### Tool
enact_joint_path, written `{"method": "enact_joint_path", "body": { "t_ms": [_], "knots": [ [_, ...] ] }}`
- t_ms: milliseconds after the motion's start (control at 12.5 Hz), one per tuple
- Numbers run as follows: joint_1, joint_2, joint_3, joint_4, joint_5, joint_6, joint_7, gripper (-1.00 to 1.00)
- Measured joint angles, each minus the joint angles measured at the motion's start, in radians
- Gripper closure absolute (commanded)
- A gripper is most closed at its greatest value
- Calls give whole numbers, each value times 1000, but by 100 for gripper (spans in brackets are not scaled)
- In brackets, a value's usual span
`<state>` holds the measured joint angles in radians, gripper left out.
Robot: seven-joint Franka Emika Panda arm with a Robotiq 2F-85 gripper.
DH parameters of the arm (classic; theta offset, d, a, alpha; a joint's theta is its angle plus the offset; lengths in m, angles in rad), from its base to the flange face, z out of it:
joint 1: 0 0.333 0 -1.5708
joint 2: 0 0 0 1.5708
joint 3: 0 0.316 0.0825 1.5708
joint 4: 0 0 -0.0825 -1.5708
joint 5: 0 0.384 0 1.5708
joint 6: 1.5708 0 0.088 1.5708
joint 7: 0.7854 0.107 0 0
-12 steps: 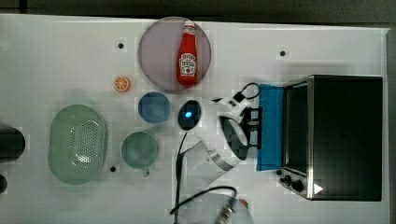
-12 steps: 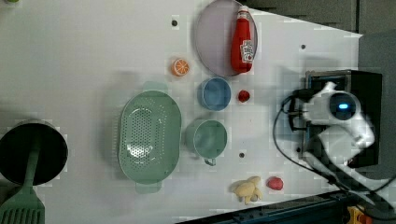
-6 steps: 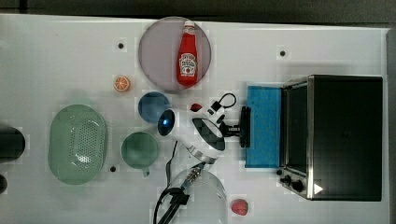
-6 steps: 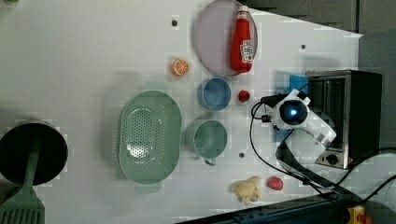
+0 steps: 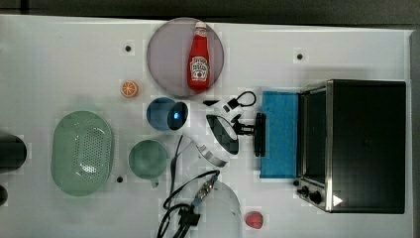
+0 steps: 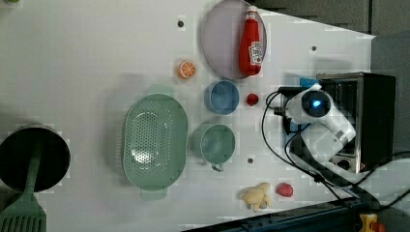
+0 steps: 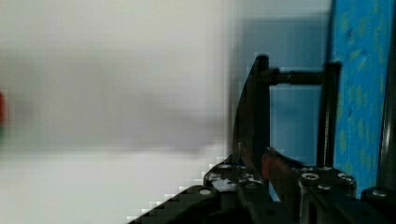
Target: Flap open oven.
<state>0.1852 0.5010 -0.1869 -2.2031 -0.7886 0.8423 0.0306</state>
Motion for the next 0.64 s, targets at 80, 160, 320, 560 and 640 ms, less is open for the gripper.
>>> {"method": "enact_joint_path", "body": {
  "t_ms": [80, 160, 320, 560, 640],
  "knots": [
    [0, -27, 7, 18, 91, 0, 2, 65],
    [0, -65, 15, 29, 173, 0, 6, 65],
    [8, -168, 22, 66, 353, -4, 12, 65],
    [18, -375, 21, 129, 584, -150, 13, 65],
    [18, -450, 18, 146, 657, -215, 14, 65]
  ]
}}
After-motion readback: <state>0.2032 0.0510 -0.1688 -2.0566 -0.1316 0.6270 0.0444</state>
